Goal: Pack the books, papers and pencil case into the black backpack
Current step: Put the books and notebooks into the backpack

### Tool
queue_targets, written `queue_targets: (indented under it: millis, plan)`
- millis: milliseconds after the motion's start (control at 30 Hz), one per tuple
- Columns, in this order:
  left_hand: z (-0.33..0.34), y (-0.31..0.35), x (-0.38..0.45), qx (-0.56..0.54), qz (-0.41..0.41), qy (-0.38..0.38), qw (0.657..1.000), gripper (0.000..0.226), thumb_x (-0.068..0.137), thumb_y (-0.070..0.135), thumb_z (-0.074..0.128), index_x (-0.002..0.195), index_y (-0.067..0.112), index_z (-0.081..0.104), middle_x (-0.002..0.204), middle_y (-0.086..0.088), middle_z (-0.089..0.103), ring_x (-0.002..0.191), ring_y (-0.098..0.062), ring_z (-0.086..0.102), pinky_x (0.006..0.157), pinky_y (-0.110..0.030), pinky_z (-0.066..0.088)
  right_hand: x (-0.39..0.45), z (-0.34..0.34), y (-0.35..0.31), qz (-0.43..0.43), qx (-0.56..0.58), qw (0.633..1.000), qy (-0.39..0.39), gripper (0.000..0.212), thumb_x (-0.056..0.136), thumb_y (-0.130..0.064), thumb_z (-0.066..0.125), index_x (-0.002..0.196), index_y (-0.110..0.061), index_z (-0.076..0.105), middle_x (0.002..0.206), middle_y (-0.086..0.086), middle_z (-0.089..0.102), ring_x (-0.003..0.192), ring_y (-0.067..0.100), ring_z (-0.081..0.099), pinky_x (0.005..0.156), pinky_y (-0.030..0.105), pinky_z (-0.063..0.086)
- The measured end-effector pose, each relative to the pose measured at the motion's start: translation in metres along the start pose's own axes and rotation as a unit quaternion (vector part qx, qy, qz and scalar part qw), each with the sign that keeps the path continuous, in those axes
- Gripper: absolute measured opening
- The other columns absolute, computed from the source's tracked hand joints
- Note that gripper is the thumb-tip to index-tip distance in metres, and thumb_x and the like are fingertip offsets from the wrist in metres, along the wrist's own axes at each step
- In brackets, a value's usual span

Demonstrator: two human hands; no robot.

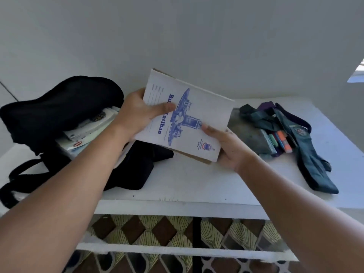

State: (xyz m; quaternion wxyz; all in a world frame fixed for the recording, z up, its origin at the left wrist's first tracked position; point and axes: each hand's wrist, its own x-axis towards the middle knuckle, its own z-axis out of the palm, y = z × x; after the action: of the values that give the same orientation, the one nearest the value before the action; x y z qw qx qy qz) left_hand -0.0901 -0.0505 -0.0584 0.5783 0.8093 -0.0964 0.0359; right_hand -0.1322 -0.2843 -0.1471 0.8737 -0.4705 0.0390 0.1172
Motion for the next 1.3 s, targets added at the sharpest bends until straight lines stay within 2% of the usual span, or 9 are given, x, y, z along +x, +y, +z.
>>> queue_targets:
  millis: [200, 333, 433, 567, 700, 833, 1067, 1200, 1300]
  plan:
    - [-0.03, -0.017, -0.006, 0.167, 0.08, 0.173, 0.967, 0.07, 0.079, 0.043, 0.085, 0.131, 0.017, 0.047, 0.126, -0.001, 0.057, 0.113, -0.013, 0.057, 0.097, -0.03, 0.049, 0.026, 0.048, 0.024, 0.022, 0.075, 0.996, 0.041, 0.041, 0.099, -0.015, 0.067, 0.139, -0.013, 0.059, 0.127, 0.016, 0.073, 0.108, 0.032, 0.074, 0.087, 0.056, 0.062]
    - [-0.062, -0.024, -0.024, 0.179, 0.098, 0.242, 0.948, 0.042, 0.088, 0.043, 0.074, 0.118, 0.02, 0.057, 0.111, 0.003, 0.062, 0.1, -0.007, 0.06, 0.088, -0.021, 0.049, 0.051, 0.089, 0.025, 0.054, 0.142, 0.986, 0.071, 0.025, 0.106, -0.018, 0.057, 0.125, -0.003, 0.063, 0.114, 0.013, 0.076, 0.083, 0.021, 0.074, 0.072, 0.03, 0.063]
    - [-0.088, -0.032, -0.038, 0.187, 0.096, 0.278, 0.937, 0.019, 0.097, 0.037, 0.066, 0.096, 0.018, 0.066, 0.081, 0.01, 0.068, 0.075, -0.002, 0.063, 0.073, -0.021, 0.051, 0.068, 0.113, 0.035, 0.085, 0.113, 0.986, 0.085, 0.033, 0.102, -0.017, 0.062, 0.132, -0.001, 0.061, 0.117, 0.012, 0.076, 0.077, 0.021, 0.076, 0.06, 0.031, 0.064]
    - [-0.128, -0.053, -0.037, 0.257, 0.074, 0.319, 0.909, 0.012, 0.099, 0.031, 0.061, 0.095, 0.02, 0.066, 0.087, 0.006, 0.069, 0.081, -0.01, 0.063, 0.077, -0.028, 0.053, 0.081, 0.14, 0.055, 0.117, 0.052, 0.989, 0.079, 0.047, 0.097, -0.014, 0.067, 0.141, -0.003, 0.056, 0.126, 0.017, 0.073, 0.101, 0.028, 0.075, 0.079, 0.039, 0.065]
    - [-0.173, -0.076, -0.016, 0.461, -0.034, 0.288, 0.839, 0.044, 0.092, 0.038, 0.069, 0.132, 0.024, 0.057, 0.133, -0.008, 0.053, 0.124, -0.036, 0.046, 0.098, -0.045, 0.046, 0.091, 0.161, 0.07, 0.118, 0.023, 0.99, 0.077, 0.049, 0.092, -0.009, 0.073, 0.138, -0.01, 0.057, 0.118, 0.016, 0.076, 0.099, 0.031, 0.078, 0.083, 0.053, 0.062]
    - [-0.206, -0.085, 0.006, 0.529, -0.121, 0.161, 0.824, 0.057, 0.088, 0.052, 0.071, 0.137, 0.028, 0.056, 0.134, -0.008, 0.055, 0.123, -0.037, 0.05, 0.096, -0.051, 0.047, 0.1, 0.174, 0.077, 0.114, 0.012, 0.989, 0.091, 0.043, 0.095, -0.003, 0.07, 0.135, -0.008, 0.058, 0.112, 0.018, 0.077, 0.082, 0.029, 0.08, 0.066, 0.047, 0.066]
    - [-0.224, -0.074, 0.029, 0.57, 0.045, 0.229, 0.788, 0.021, 0.1, 0.033, 0.058, 0.114, 0.019, 0.067, 0.097, -0.008, 0.069, 0.091, -0.037, 0.062, 0.071, -0.042, 0.048, 0.114, 0.201, 0.07, 0.154, -0.026, 0.981, 0.114, 0.039, 0.093, -0.005, 0.073, 0.131, -0.003, 0.061, 0.107, 0.016, 0.078, 0.069, 0.024, 0.079, 0.05, 0.032, 0.06]
    - [-0.23, -0.069, 0.027, 0.572, 0.091, 0.227, 0.783, 0.014, 0.099, 0.032, 0.059, 0.104, 0.021, 0.065, 0.092, -0.002, 0.067, 0.085, -0.033, 0.062, 0.069, -0.04, 0.046, 0.14, 0.245, 0.076, 0.174, -0.029, 0.975, 0.137, 0.026, 0.095, -0.011, 0.073, 0.119, -0.006, 0.067, 0.103, 0.01, 0.077, 0.078, 0.022, 0.077, 0.08, 0.038, 0.065]
    - [-0.228, -0.071, 0.022, 0.578, 0.12, 0.226, 0.775, 0.013, 0.096, 0.033, 0.06, 0.102, 0.022, 0.065, 0.091, 0.0, 0.067, 0.084, -0.03, 0.062, 0.07, -0.038, 0.044, 0.161, 0.293, 0.088, 0.156, -0.03, 0.977, 0.141, 0.031, 0.088, -0.018, 0.075, 0.117, -0.012, 0.068, 0.112, 0.011, 0.075, 0.091, 0.027, 0.075, 0.079, 0.042, 0.064]
